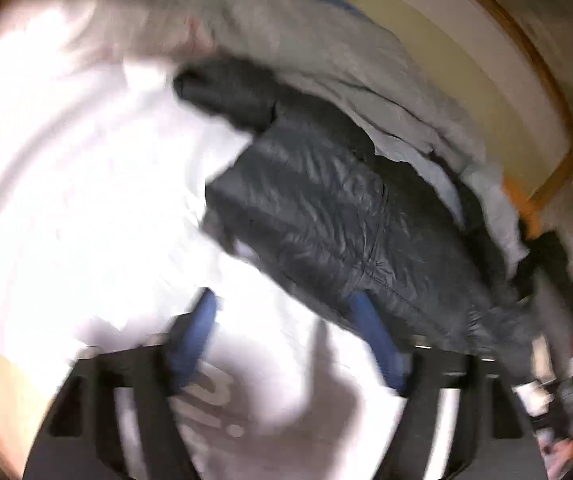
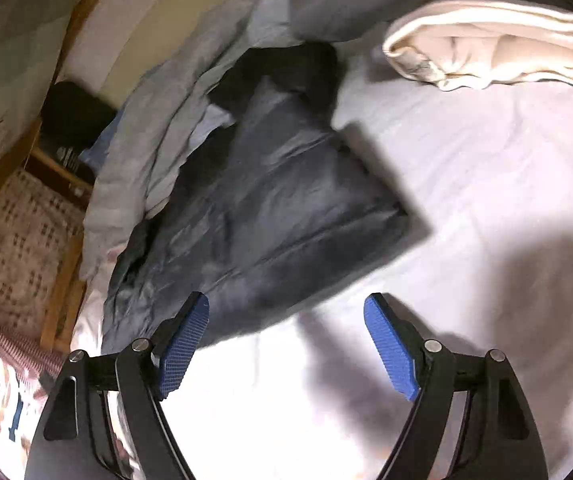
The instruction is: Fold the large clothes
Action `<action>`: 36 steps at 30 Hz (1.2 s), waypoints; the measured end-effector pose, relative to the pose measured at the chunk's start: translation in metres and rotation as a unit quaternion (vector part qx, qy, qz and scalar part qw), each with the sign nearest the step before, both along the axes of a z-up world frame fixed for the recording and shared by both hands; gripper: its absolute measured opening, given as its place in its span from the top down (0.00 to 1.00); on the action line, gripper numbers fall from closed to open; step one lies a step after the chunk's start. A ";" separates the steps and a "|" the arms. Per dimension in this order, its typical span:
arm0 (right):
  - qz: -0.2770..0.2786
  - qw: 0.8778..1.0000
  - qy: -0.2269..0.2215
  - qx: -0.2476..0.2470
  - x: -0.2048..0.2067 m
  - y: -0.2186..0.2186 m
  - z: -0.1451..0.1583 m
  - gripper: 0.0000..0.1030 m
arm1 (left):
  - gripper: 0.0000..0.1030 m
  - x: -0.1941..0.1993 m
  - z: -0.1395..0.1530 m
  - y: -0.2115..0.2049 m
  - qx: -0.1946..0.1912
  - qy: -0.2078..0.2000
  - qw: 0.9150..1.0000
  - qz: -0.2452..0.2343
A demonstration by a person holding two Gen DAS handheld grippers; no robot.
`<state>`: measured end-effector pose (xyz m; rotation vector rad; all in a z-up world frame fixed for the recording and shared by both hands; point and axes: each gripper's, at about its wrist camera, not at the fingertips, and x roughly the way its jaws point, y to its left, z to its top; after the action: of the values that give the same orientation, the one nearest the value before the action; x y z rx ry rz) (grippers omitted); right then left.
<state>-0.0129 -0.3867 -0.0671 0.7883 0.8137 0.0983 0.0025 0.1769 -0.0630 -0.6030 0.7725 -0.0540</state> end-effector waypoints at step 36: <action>-0.069 0.950 -0.059 -0.300 -0.102 0.032 0.076 0.39 | 0.24 -0.089 0.086 -0.034 0.241 -0.157 0.955 0.067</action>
<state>-0.1145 -0.3550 0.0088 0.2571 0.6210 -0.2191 -0.0867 0.1426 0.0229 -0.1719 0.4089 0.1574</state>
